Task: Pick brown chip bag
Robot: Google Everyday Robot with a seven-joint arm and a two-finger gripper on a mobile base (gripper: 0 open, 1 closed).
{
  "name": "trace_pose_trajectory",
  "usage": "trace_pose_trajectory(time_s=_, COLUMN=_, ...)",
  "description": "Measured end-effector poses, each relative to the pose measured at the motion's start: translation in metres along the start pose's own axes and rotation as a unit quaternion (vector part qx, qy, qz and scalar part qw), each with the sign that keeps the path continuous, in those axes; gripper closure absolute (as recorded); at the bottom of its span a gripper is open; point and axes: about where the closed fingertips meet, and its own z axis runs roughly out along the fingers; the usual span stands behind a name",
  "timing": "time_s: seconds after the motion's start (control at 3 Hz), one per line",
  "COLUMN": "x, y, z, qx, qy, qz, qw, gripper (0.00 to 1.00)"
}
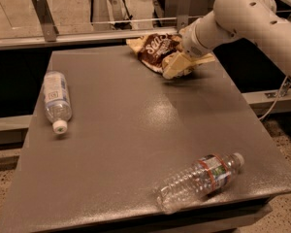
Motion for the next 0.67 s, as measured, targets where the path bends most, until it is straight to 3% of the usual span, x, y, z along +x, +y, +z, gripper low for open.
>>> trace_pose_trajectory(time_s=0.67, x=-0.019, y=0.004, z=-0.004, qx=-0.001, qy=-0.031, qz=-0.026, qw=0.9992, gripper=0.62)
